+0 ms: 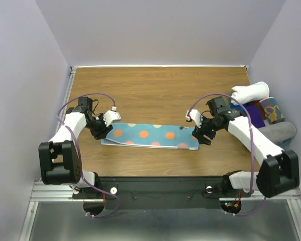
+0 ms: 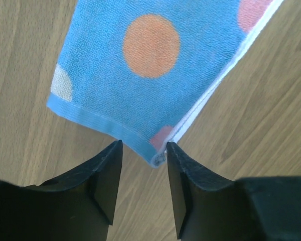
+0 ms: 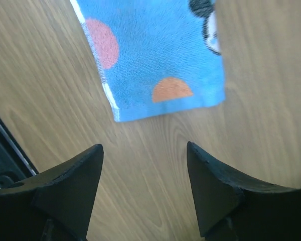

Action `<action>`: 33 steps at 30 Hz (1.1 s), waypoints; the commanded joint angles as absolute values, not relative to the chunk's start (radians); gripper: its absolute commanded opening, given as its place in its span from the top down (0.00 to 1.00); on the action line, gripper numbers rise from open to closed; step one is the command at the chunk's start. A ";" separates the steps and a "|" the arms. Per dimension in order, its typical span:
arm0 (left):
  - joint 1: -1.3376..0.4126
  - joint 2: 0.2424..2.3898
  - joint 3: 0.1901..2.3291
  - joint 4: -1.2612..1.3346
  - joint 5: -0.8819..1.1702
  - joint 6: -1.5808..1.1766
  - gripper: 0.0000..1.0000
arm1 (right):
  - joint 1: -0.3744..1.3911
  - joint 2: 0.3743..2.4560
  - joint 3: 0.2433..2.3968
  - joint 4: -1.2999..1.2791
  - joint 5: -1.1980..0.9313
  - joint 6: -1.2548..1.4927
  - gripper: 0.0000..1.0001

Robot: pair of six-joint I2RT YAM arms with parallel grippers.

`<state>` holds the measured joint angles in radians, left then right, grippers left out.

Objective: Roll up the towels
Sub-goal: Fold the towel

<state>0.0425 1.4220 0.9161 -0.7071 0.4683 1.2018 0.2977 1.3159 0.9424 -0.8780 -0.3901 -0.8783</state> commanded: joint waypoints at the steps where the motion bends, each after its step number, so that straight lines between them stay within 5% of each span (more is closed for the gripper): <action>1: 0.051 1.336 0.977 -0.782 0.526 1.232 0.48 | 0.308 1.215 1.043 -0.934 -0.425 -0.819 0.28; 10: 0.051 1.429 1.045 -0.697 0.580 1.014 0.51 | 0.308 1.469 1.147 -0.905 -0.437 -0.688 0.51; 25: 0.048 1.666 0.988 -0.405 0.400 0.669 0.73 | 0.314 1.847 1.141 -0.781 -0.305 -0.577 0.64; 33: 0.041 1.918 1.270 -0.377 0.390 0.589 0.77 | 0.419 1.841 1.106 -0.890 -0.439 -0.577 0.65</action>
